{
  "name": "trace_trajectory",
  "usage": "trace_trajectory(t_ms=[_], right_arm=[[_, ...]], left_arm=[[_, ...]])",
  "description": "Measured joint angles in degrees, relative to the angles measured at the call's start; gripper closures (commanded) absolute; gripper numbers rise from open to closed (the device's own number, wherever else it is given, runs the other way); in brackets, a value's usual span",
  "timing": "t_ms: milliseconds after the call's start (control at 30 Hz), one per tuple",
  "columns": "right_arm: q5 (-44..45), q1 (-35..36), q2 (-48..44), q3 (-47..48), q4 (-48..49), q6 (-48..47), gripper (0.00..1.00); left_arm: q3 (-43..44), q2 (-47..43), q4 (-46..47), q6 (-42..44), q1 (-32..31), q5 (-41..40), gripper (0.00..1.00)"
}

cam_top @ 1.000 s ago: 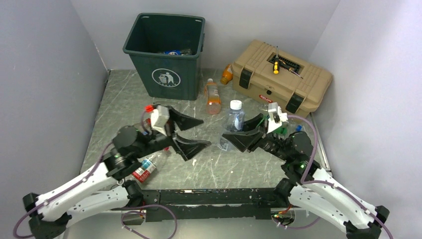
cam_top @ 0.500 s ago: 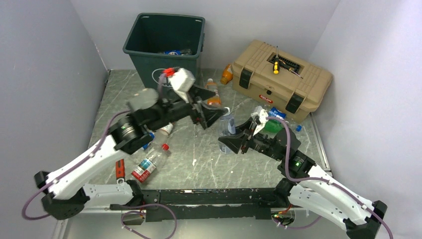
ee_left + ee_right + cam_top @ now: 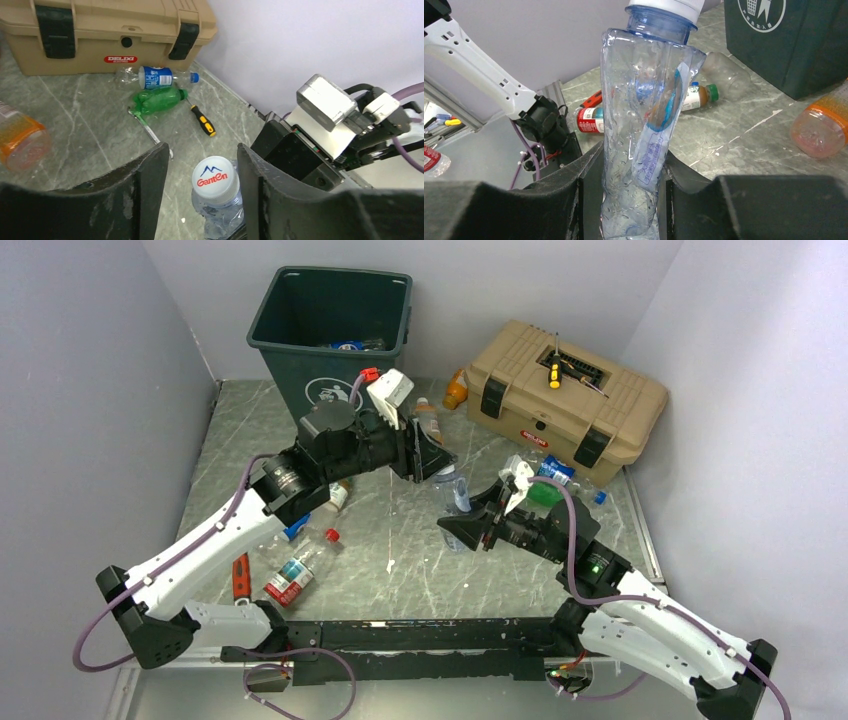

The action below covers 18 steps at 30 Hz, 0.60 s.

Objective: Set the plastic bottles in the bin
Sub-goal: Place the plastic bottle in the trash bin.

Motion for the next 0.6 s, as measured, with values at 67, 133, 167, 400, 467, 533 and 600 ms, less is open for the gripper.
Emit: trace_trajectory(t_ms=[67,133,167,400,467,533,600], right_arm=[[0.0,0.0,0.0,0.0,0.0,-0.1,1.00],[0.0,0.1,0.1,0.0,0.0,-0.2,1.00],[0.0,0.1,0.1,0.0,0.0,-0.2,1.00],[0.0,0.1,0.9,-0.3,0.3,-0.2,1.00],[0.1,0.2,1.0,-0.4,0.4,-0.2,1.00],[0.1,0.2,1.0,-0.5,0.5,-0.2,1.00],[0.1,0.2,1.0,-0.7,0.9,-0.2,1.00]], left_arm=[[0.0,0.0,0.4,-0.6,0.2,1.0,0.32],[0.0,0.0,0.6,-1.2,0.3,1.9,0.33],[0.0,0.0,0.6,-1.4,0.3,2.6,0.36],[-1.3,0.1,1.4,-3.0,0.3,5.1,0.45],[-1.6,0.1,1.5,-3.3,0.3,5.4,0.29],[-1.6,0.1,1.5,-3.7,0.4,5.5,0.19],[-1.7,0.1,1.4,-3.8,0.4,5.2,0.15]])
